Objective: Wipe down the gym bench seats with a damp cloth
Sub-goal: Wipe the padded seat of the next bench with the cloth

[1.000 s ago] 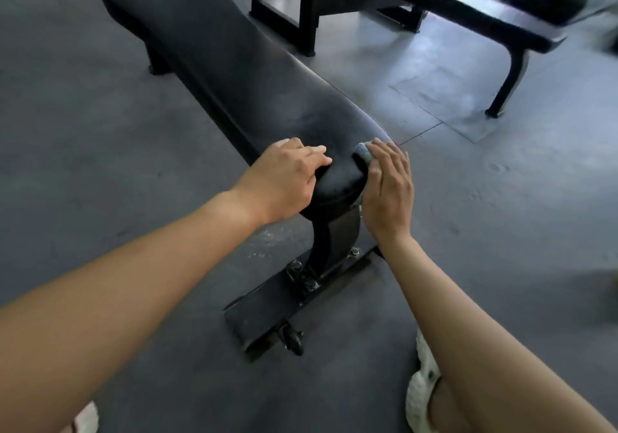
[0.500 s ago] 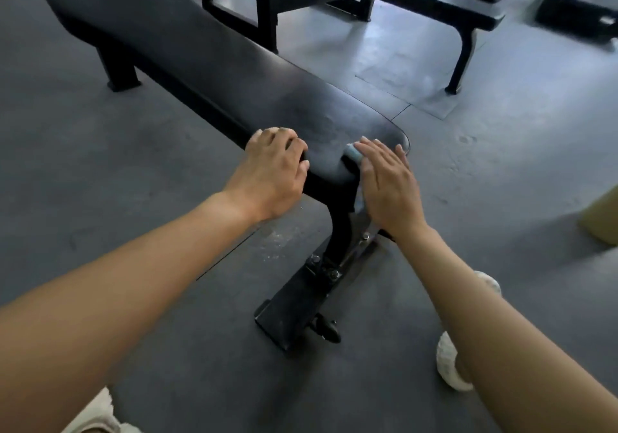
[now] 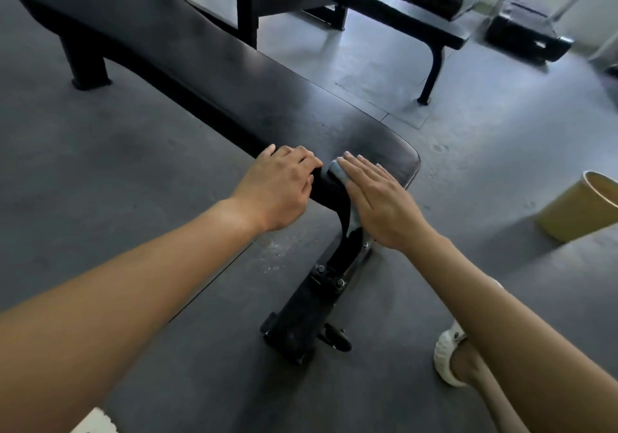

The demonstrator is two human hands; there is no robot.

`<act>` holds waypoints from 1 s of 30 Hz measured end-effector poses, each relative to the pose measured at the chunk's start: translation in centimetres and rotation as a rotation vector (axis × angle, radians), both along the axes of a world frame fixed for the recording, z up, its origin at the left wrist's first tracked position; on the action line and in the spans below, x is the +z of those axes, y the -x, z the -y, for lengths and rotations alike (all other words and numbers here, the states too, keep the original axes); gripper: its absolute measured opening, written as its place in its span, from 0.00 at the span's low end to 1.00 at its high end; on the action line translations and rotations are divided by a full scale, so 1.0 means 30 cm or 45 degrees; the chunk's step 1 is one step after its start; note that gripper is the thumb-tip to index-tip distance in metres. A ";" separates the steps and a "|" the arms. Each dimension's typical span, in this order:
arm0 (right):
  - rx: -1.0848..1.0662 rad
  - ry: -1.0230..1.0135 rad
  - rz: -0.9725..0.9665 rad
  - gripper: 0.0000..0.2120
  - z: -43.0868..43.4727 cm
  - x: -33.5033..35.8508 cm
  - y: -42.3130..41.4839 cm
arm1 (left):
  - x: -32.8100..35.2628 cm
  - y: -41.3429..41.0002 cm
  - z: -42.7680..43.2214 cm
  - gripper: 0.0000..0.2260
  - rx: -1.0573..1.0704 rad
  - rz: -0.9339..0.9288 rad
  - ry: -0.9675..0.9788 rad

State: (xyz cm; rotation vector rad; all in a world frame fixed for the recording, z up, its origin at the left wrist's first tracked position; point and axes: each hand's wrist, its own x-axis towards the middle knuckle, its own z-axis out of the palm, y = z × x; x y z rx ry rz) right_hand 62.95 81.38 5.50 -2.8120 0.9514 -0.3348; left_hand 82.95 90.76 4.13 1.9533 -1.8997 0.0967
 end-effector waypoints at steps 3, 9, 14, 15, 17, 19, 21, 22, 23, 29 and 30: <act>-0.107 -0.064 -0.098 0.25 0.120 0.032 0.000 | -0.002 -0.010 0.005 0.17 -0.035 0.034 -0.031; -0.443 -0.164 -0.164 0.24 0.261 0.059 -0.142 | 0.021 -0.031 0.015 0.19 -0.095 0.098 -0.103; -0.302 -0.211 -0.114 0.27 0.149 0.018 -0.190 | 0.028 -0.056 0.021 0.19 -0.135 0.109 -0.113; -0.251 -0.200 -0.095 0.31 0.117 0.011 -0.178 | 0.030 -0.059 0.022 0.19 -0.139 0.108 -0.124; -0.151 -0.157 -0.067 0.33 0.058 -0.012 -0.137 | 0.035 -0.055 0.021 0.20 -0.143 0.107 -0.141; -0.092 -0.089 -0.042 0.30 0.018 -0.031 -0.082 | 0.039 -0.044 0.018 0.20 -0.124 0.117 -0.144; -0.098 -0.036 0.019 0.30 0.007 -0.025 -0.028 | 0.046 -0.031 0.013 0.19 -0.106 0.105 -0.154; -0.138 -0.022 0.067 0.29 0.021 -0.031 -0.004 | 0.049 -0.025 0.009 0.19 -0.101 0.096 -0.164; -0.196 -0.023 0.130 0.26 0.033 -0.035 0.016 | 0.050 -0.017 0.005 0.20 -0.095 0.094 -0.182; -0.614 0.034 0.687 0.20 -0.065 -0.128 -0.035 | 0.044 0.019 -0.015 0.28 -0.029 0.137 -0.337; -0.676 0.078 0.748 0.19 -0.092 -0.141 -0.053 | 0.046 0.019 -0.015 0.28 -0.026 0.136 -0.342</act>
